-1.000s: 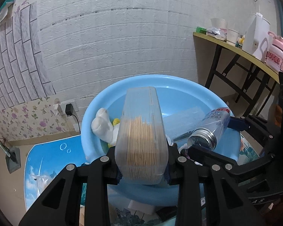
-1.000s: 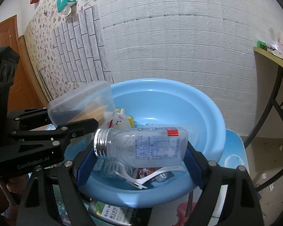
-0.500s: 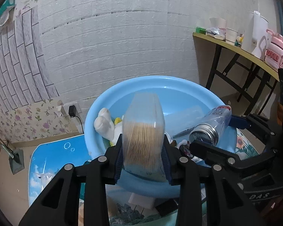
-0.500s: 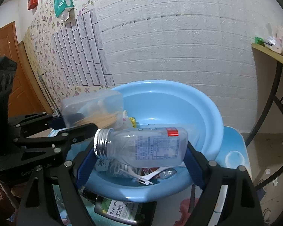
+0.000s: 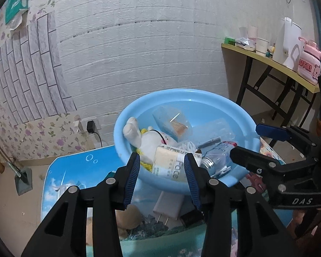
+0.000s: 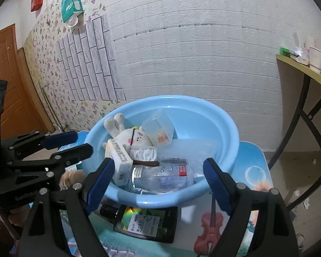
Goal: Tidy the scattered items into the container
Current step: 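Withdraw both tools from the basin back over the table, then move the left tool onto the tan plush bear while the right tool closes around the black bottle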
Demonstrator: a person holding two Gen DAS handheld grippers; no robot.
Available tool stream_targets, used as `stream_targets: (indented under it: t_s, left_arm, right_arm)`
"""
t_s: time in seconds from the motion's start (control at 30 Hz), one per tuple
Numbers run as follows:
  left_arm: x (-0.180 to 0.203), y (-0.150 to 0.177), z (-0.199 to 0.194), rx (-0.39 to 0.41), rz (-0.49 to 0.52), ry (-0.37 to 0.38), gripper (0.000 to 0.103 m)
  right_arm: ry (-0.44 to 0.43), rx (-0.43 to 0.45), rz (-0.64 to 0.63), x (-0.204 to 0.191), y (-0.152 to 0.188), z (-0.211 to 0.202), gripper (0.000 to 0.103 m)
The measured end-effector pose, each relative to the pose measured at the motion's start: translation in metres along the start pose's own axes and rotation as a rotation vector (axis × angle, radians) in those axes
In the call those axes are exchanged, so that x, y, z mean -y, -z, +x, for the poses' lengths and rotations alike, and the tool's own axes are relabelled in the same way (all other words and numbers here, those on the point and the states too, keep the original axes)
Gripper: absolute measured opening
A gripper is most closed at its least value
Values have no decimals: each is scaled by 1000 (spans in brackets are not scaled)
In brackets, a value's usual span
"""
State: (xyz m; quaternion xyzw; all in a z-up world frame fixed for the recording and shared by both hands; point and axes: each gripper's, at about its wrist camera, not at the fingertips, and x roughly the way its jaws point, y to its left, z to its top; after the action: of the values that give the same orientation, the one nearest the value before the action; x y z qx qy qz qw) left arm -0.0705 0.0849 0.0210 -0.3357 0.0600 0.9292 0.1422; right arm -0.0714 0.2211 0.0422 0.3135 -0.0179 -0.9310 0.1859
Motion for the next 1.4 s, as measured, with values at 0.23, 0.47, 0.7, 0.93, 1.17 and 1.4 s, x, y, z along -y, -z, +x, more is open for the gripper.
stream_targets:
  t_s: [0.23, 0.47, 0.7, 0.93, 1.17, 1.4]
  left_arm:
    - [-5, 14, -19, 5, -19, -20, 63]
    - [-21, 31, -38, 10, -83, -33, 84]
    - [-43, 50, -53, 59, -154, -97, 96]
    - [-58, 67, -54, 12, -147, -162, 103]
    - [-59, 80, -42, -112, -104, -268, 103]
    - [-67, 86, -35, -132, -138, -285, 103]
  right_arm:
    - [13, -10, 18, -1, 8, -14, 86]
    - [26, -44, 29, -6, 25, -23, 86]
    - [39, -98, 54, -11, 41, -21, 86]
    - [35, -149, 64, -16, 54, -14, 86]
    - [44, -172, 74, -16, 61, -11, 86]
    - [46, -191, 88, -11, 67, -7, 86]
